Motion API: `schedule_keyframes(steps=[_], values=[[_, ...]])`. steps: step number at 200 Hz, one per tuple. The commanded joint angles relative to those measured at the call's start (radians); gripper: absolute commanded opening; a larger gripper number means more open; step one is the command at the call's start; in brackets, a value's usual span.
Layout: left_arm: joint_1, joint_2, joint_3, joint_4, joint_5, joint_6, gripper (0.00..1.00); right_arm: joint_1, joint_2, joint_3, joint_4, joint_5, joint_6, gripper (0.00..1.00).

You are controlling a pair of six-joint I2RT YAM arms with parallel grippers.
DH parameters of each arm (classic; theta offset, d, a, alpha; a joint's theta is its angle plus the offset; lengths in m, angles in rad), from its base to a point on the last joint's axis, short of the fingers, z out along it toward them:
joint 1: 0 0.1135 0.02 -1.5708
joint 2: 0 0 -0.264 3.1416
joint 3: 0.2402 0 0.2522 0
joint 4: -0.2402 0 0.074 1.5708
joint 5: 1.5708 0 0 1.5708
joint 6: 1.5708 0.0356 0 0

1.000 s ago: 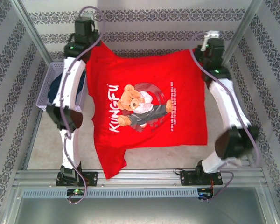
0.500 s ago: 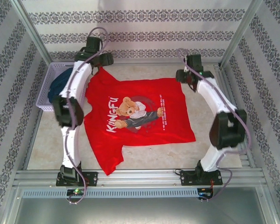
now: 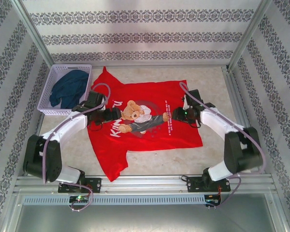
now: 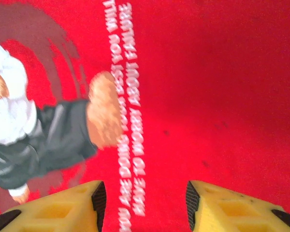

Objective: Fold the inside-out t-shirt
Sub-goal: Move the T-shirt to the center of the table.

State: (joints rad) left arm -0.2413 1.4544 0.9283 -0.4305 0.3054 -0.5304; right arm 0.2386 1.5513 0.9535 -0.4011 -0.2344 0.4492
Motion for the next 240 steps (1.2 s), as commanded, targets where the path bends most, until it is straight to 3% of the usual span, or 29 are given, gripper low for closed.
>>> schedule_keyframes(steps=[1, 26, 107, 139, 164, 176, 190, 219, 240], values=[[-0.001, 0.072, 0.063, 0.108, 0.014, -0.007, 0.87, 0.006, 0.142, 0.120, 0.172, -0.053, 0.050, 0.50], [0.009, 0.204, 0.127, 0.098, -0.058, 0.017, 0.87, -0.011, 0.299, 0.239, 0.157, -0.001, 0.093, 0.49], [0.028, 0.611, 0.469, 0.040, -0.082, 0.055, 0.86, -0.135, 0.592, 0.515, 0.189, -0.019, 0.287, 0.44], [0.028, 0.802, 0.747, -0.082, -0.080, 0.103, 0.86, -0.162, 0.710, 0.735, 0.080, 0.048, 0.236, 0.42], [0.026, 0.896, 0.997, -0.191, -0.060, 0.138, 0.87, -0.178, 0.785, 0.973, -0.047, 0.091, 0.110, 0.42], [0.024, 0.870, 1.062, -0.225, -0.058, 0.156, 0.87, -0.169, 0.745, 0.995, -0.056, 0.076, 0.055, 0.44], [0.023, 0.760, 1.011, -0.196, -0.063, 0.161, 0.89, -0.141, 0.632, 0.917, -0.039, 0.070, -0.014, 0.47], [0.023, 0.380, 0.600, -0.001, -0.086, 0.096, 0.91, -0.012, 0.321, 0.528, 0.085, -0.026, -0.065, 0.51], [0.025, 0.125, 0.275, 0.039, -0.155, 0.045, 0.90, 0.152, 0.154, 0.235, 0.173, -0.151, -0.024, 0.52]])
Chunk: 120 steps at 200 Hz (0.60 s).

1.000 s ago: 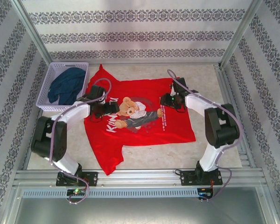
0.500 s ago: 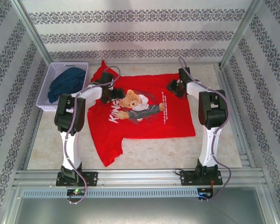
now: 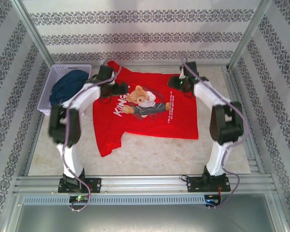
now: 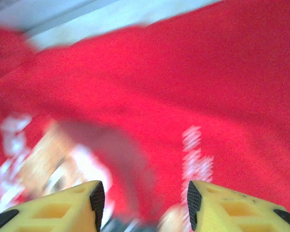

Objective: Fold the inside-out t-shirt
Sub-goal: Smooth out the T-shirt at the center of the table.

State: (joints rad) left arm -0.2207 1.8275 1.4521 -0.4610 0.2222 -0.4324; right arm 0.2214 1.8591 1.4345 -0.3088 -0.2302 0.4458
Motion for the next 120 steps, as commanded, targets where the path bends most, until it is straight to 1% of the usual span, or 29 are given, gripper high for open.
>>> schedule_keyframes(steps=[1, 14, 25, 41, 55, 78, 120], values=[[0.004, -0.261, -0.265, 0.066, -0.077, -0.054, 0.90, 0.179, -0.160, -0.257, 0.086, -0.162, -0.017, 0.52], [0.006, -0.389, -0.420, 0.009, -0.125, -0.065, 0.89, 0.308, -0.223, -0.381, 0.153, -0.213, 0.033, 0.53], [0.008, -0.481, -0.527, -0.047, -0.149, -0.088, 0.89, 0.425, -0.235, -0.448, 0.232, -0.251, 0.099, 0.55], [0.011, -0.600, -0.642, -0.112, -0.151, -0.126, 0.88, 0.571, -0.185, -0.454, 0.292, -0.289, 0.168, 0.56], [0.017, -0.686, -0.722, -0.149, -0.163, -0.163, 0.88, 0.657, -0.130, -0.438, 0.318, -0.273, 0.189, 0.57], [0.044, -0.767, -0.807, -0.155, -0.166, -0.207, 0.88, 0.710, -0.032, -0.409, 0.373, -0.291, 0.226, 0.58], [0.049, -0.773, -0.816, -0.169, -0.168, -0.191, 0.88, 0.722, 0.086, -0.329, 0.350, -0.262, 0.191, 0.57]])
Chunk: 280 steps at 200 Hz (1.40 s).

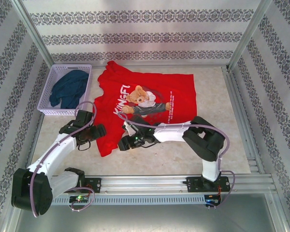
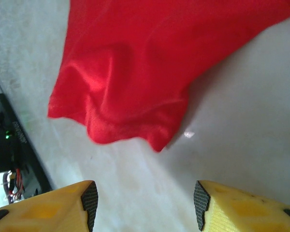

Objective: Fold the inside-out t-shirt
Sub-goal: Smooth out the T-shirt at the center of the table.

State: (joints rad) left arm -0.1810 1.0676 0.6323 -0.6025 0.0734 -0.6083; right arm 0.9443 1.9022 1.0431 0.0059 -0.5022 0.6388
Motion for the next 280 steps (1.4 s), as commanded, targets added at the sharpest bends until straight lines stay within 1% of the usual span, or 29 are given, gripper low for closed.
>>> schedule_keyframes(steps=[1, 32, 52, 64, 94, 106, 118, 153, 193, 221, 253, 280], values=[[0.009, -0.013, 0.003, -0.028, -0.020, -0.015, 0.88, -0.001, 0.046, 0.064, 0.035, 0.010, -0.004, 0.57], [0.009, -0.015, -0.001, -0.037, -0.008, -0.002, 0.88, -0.005, 0.111, 0.120, 0.040, 0.021, -0.023, 0.55], [0.011, -0.021, -0.005, -0.036, -0.003, 0.000, 0.88, -0.006, 0.140, 0.141, 0.052, 0.013, -0.023, 0.50], [0.009, -0.024, -0.009, -0.037, 0.001, 0.001, 0.88, -0.011, 0.145, 0.147, 0.051, 0.014, -0.022, 0.44], [0.010, -0.030, -0.014, -0.043, 0.047, -0.014, 0.87, -0.034, 0.085, 0.127, 0.043, 0.025, -0.017, 0.21], [0.008, -0.041, -0.024, -0.041, 0.088, -0.033, 0.87, -0.044, 0.058, 0.116, 0.032, 0.020, -0.005, 0.14], [0.003, -0.058, -0.036, -0.048, 0.118, -0.054, 0.87, -0.053, 0.034, 0.102, 0.038, 0.007, 0.017, 0.09], [-0.042, -0.089, -0.048, -0.084, 0.131, -0.080, 0.86, -0.087, -0.005, 0.068, 0.079, -0.042, 0.107, 0.07], [-0.149, -0.083, -0.074, -0.079, 0.137, -0.121, 0.86, -0.123, 0.004, 0.071, 0.078, -0.075, 0.161, 0.08], [-0.218, -0.078, -0.090, -0.088, 0.123, -0.131, 0.86, -0.146, -0.001, 0.069, 0.064, -0.092, 0.170, 0.10], [-0.287, -0.066, -0.094, -0.079, 0.139, -0.114, 0.86, -0.172, 0.004, 0.087, 0.012, -0.107, 0.153, 0.12], [-0.338, -0.030, -0.089, -0.055, 0.141, -0.093, 0.86, -0.193, 0.020, 0.093, 0.017, -0.136, 0.160, 0.12]])
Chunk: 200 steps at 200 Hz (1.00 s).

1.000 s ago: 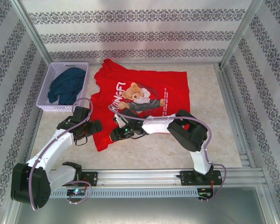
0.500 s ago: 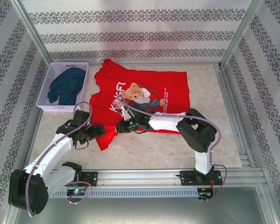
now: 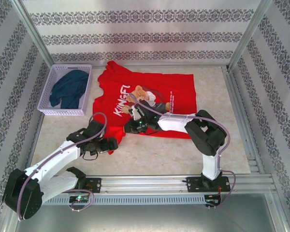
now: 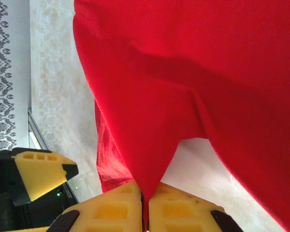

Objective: Fold the inside-out t-shirt
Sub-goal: Smooth out the T-shirt at the center of the table.

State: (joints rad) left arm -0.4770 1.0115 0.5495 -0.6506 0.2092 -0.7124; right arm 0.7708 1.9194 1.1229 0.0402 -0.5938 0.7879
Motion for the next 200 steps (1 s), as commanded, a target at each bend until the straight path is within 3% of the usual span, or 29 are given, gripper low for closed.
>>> schedule_keyframes(steps=[1, 44, 129, 157, 200], values=[[-0.045, 0.028, -0.005, -0.006, 0.006, 0.012, 0.86, -0.020, 0.003, 0.014, -0.017, -0.045, 0.011, 0.12], [-0.121, 0.112, 0.046, 0.008, -0.044, 0.051, 0.86, -0.062, -0.003, 0.018, -0.039, -0.083, -0.005, 0.12], [-0.203, 0.306, 0.141, 0.116, -0.263, 0.120, 0.82, -0.081, -0.062, -0.019, 0.155, -0.194, 0.184, 0.12], [-0.210, 0.364, 0.149, 0.099, -0.348, 0.136, 0.75, -0.091, -0.071, -0.031, 0.179, -0.196, 0.217, 0.11], [-0.210, 0.361, 0.147, 0.075, -0.479, 0.138, 0.47, -0.107, -0.059, -0.044, 0.236, -0.207, 0.277, 0.09]])
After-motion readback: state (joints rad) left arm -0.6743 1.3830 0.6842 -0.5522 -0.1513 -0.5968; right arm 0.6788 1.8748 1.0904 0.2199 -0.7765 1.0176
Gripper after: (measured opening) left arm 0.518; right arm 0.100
